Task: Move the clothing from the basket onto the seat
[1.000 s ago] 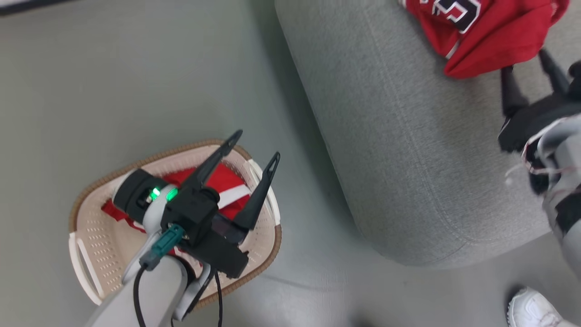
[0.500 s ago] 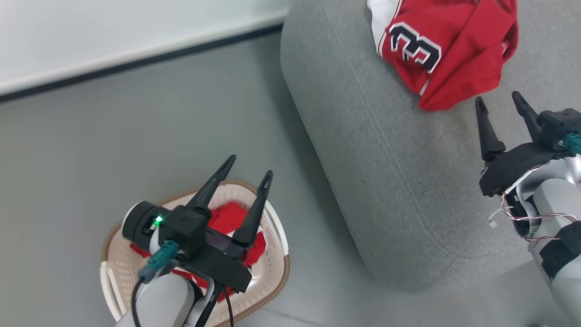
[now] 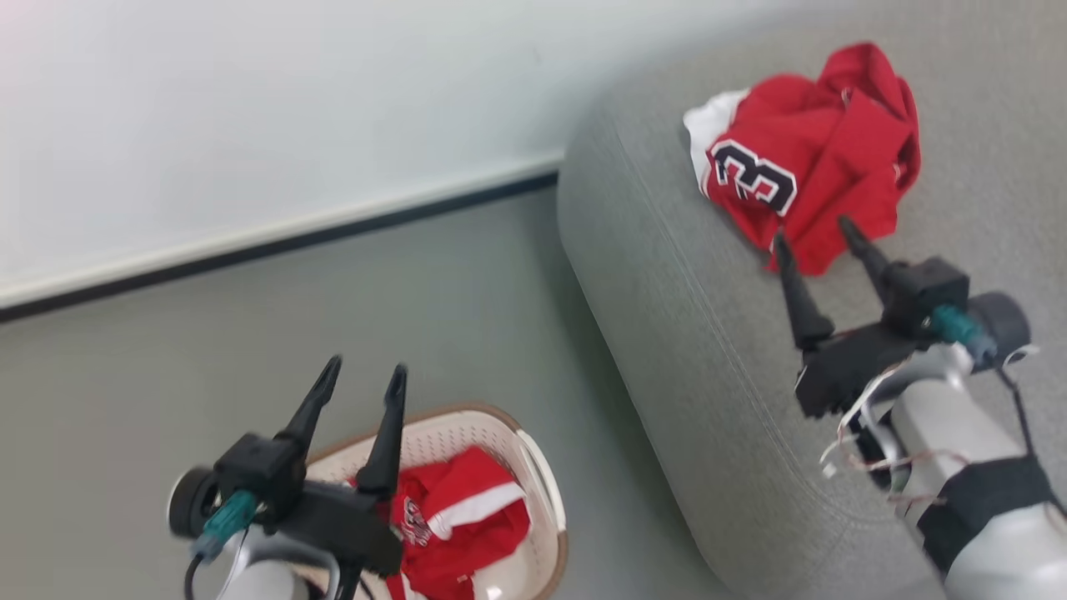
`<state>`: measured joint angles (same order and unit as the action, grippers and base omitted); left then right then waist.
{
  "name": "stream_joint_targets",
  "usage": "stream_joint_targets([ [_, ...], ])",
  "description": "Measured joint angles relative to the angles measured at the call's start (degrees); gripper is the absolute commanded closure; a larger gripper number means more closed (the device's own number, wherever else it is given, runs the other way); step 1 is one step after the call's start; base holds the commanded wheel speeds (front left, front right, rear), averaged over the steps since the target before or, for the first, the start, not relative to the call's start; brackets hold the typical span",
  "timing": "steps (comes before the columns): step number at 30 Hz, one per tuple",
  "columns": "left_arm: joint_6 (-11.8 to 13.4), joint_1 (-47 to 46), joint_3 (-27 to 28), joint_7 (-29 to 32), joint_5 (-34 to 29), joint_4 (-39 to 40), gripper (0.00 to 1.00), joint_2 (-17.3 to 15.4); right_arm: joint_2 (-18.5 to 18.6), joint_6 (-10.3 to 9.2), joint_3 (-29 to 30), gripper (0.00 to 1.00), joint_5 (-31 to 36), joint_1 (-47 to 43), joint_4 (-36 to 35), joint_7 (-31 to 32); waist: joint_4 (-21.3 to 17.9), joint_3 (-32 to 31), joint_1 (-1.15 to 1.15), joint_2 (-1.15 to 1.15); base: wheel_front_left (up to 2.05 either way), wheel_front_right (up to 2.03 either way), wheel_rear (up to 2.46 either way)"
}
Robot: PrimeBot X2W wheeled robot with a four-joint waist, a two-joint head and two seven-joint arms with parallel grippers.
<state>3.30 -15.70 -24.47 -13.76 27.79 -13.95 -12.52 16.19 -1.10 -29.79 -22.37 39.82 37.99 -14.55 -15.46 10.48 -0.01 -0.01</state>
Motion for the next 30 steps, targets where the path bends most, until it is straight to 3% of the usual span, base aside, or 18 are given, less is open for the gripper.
stream_joint_targets([
  [12, 2.32, 10.23, 7.05, -0.54, 1.33, -0.21, 0.00, -1.36, -3.33, -2.41, -0.47, 0.00, 0.24, -10.73, -9.78, -0.13, 5.31, -7.02, 0.00, 0.00, 0.00, 0.00, 0.00],
  [21, 3.05, 16.19, 10.25, -0.55, 1.31, 2.21, 0.00, -0.49, -3.34, -4.41, -0.08, 0.00, 1.24, -19.52, -15.91, -0.14, 8.07, -10.67, 0.01, 0.00, 0.00, 0.00, 0.00],
  [30, 3.33, 21.57, 13.29, -0.55, 0.47, 5.64, 0.00, -0.12, -3.34, -5.01, 0.81, 0.00, 1.60, -26.57, -21.53, -0.14, 9.60, -12.35, 0.01, 0.00, 0.00, 0.00, 0.00],
])
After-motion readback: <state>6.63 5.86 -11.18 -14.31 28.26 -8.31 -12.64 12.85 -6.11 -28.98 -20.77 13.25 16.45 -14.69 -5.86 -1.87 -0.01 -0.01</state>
